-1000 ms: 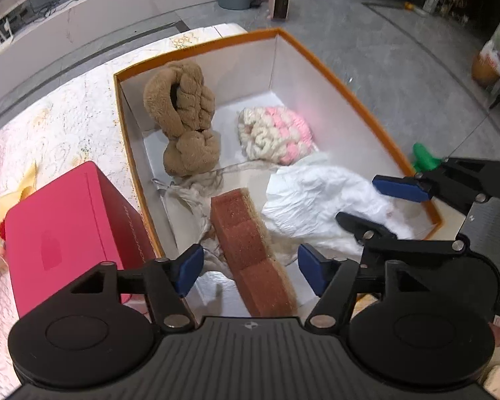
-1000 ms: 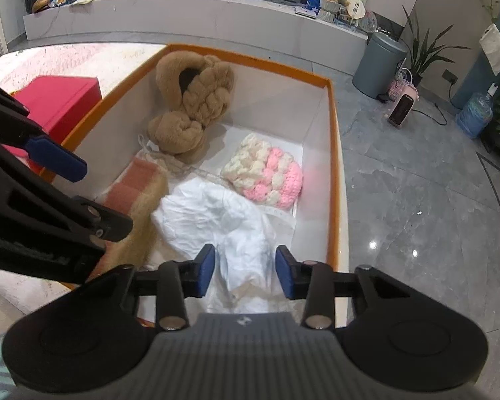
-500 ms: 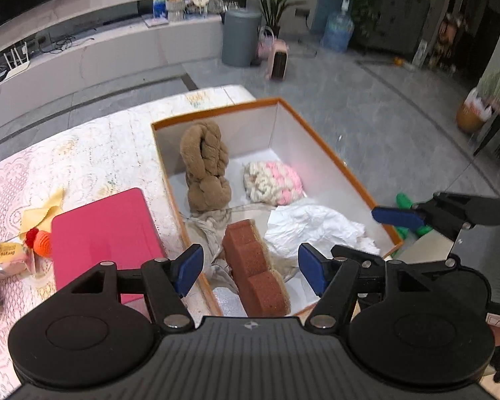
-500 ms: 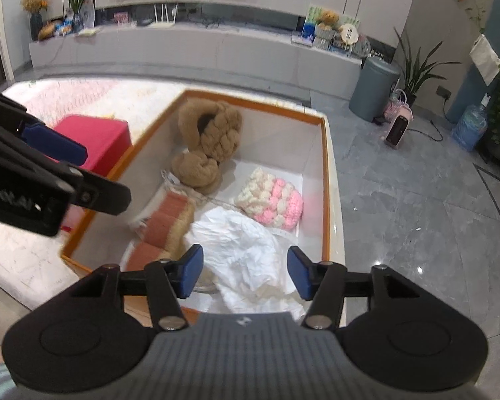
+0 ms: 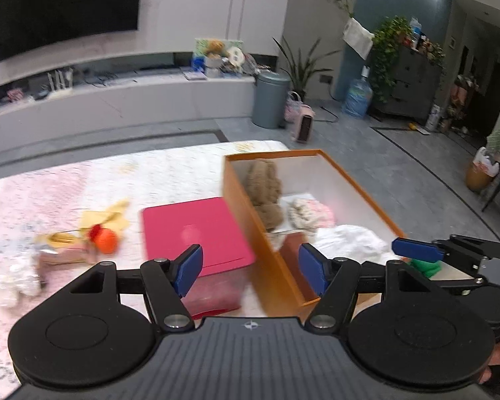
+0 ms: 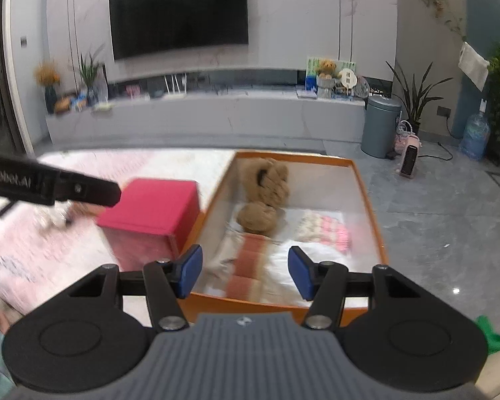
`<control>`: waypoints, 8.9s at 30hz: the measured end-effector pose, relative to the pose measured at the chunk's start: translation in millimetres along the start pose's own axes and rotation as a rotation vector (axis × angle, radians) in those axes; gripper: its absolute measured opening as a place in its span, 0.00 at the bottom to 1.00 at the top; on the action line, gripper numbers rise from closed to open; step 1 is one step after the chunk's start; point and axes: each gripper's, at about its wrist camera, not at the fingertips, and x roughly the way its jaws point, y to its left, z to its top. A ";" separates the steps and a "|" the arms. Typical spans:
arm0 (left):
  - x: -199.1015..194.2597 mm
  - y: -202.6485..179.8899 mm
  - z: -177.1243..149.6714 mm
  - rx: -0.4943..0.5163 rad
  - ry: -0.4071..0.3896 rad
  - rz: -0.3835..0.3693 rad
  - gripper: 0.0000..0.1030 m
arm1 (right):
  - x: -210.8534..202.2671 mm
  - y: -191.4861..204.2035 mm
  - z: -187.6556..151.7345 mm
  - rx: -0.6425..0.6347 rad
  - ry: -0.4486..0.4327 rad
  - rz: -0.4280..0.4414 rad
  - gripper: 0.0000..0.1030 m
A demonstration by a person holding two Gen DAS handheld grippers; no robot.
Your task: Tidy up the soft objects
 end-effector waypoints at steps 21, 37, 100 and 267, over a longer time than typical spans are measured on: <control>-54.5 116.9 -85.3 -0.081 -0.093 0.282 0.75 | 26.3 126.2 -40.8 0.068 -0.104 0.104 0.55; -60.8 178.9 -100.8 -0.164 -0.205 0.330 0.75 | 69.4 202.3 -36.3 0.009 -0.148 0.154 0.55; 92.0 302.6 -84.1 0.422 0.221 0.240 0.62 | 347.4 346.0 -0.9 -0.687 -0.050 0.225 0.35; -64.5 85.9 -92.1 -0.020 -0.127 0.220 0.85 | 5.0 86.2 -60.2 0.245 -0.151 0.070 0.69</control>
